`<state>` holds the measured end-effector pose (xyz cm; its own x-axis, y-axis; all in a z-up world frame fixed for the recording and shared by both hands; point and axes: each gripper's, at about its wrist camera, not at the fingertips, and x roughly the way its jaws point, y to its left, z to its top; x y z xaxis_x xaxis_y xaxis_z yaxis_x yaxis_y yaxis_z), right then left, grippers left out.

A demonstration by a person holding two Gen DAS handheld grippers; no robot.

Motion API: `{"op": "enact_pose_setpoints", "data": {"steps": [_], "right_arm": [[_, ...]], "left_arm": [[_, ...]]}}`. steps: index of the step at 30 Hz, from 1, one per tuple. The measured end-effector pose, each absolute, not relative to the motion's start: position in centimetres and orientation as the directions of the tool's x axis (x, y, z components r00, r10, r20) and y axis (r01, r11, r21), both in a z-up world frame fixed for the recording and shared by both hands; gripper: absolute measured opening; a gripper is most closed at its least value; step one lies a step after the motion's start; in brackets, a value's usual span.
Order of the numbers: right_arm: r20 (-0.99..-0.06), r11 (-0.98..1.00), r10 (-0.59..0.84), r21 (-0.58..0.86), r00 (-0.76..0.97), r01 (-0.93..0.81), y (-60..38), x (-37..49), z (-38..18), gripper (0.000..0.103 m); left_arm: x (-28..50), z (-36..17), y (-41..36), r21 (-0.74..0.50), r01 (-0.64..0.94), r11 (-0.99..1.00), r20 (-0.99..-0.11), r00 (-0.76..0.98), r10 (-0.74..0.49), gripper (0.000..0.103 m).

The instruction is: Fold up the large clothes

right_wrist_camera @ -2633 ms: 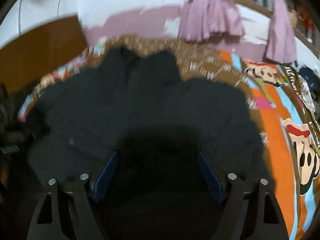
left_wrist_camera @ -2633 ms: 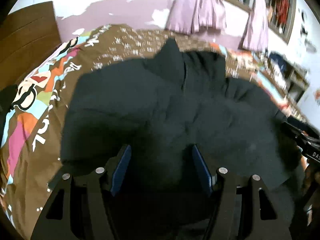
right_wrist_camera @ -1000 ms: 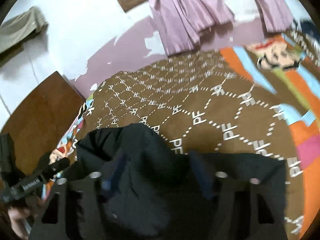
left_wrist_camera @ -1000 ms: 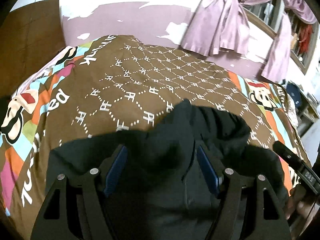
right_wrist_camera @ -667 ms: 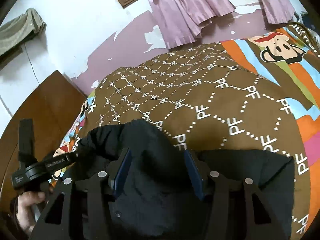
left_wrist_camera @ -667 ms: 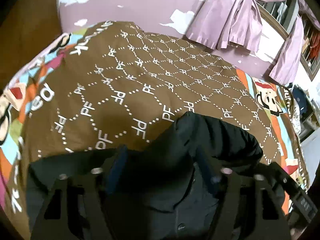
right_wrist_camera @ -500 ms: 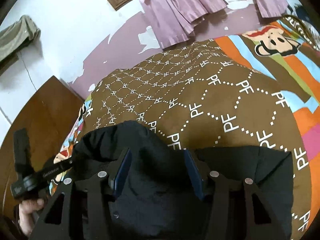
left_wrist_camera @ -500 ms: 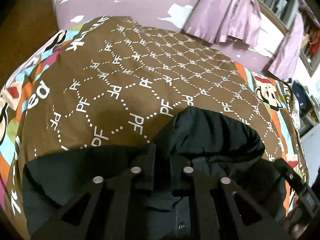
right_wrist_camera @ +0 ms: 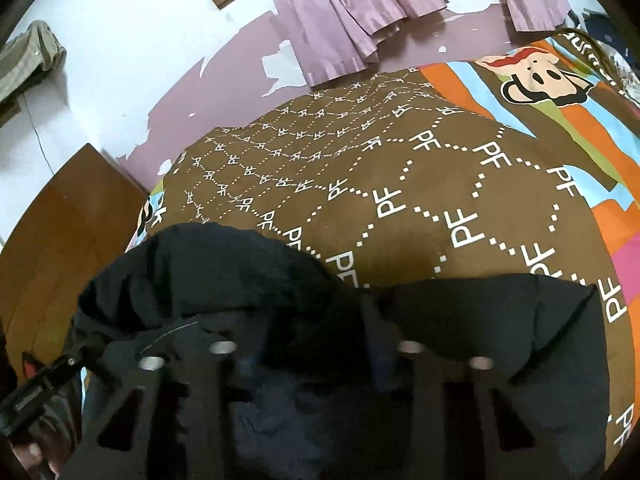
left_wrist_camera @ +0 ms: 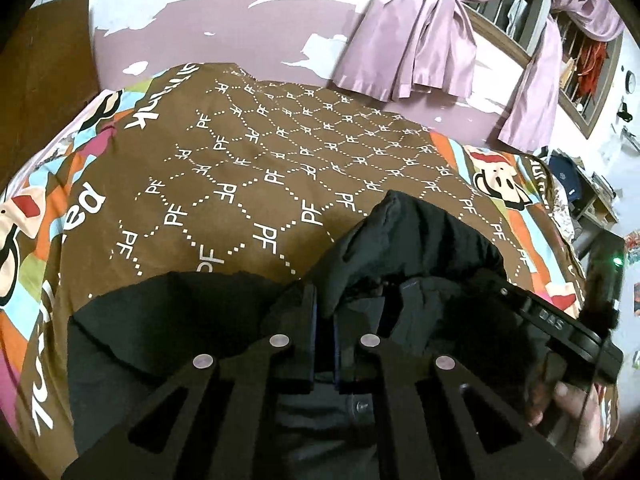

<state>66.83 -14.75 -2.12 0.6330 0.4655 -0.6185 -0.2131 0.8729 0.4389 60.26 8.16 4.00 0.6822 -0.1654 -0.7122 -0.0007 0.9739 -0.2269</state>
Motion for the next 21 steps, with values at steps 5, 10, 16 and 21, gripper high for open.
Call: {"op": "enact_pose_setpoints", "data": {"steps": [5, 10, 16, 21], "right_arm": [[-0.575, 0.867, 0.481, 0.425, 0.662, -0.261, -16.5, 63.9, -1.2, 0.009], [-0.528, 0.870, 0.492, 0.337, 0.692, -0.361, -17.9, 57.0, 0.2, 0.006], [-0.576, 0.886, 0.451, 0.197, 0.681, -0.420, -16.9, 51.7, -1.2, 0.006], [-0.669, 0.907, 0.391, 0.163, 0.633, -0.388, -15.7, 53.7, -5.4, 0.006]], "left_arm": [[58.6, 4.5, 8.4, -0.239, 0.023, 0.971, -0.698, 0.691, -0.188, 0.004], [55.5, 4.9, 9.7, -0.277, 0.067, 0.958, -0.663, 0.709, -0.241, 0.004], [50.0, 3.3, 11.4, -0.349, 0.119, 0.930, -0.635, 0.699, -0.328, 0.004], [49.1, -0.3, 11.4, -0.318, 0.102, 0.942, -0.693, 0.654, -0.305, 0.004]]}}
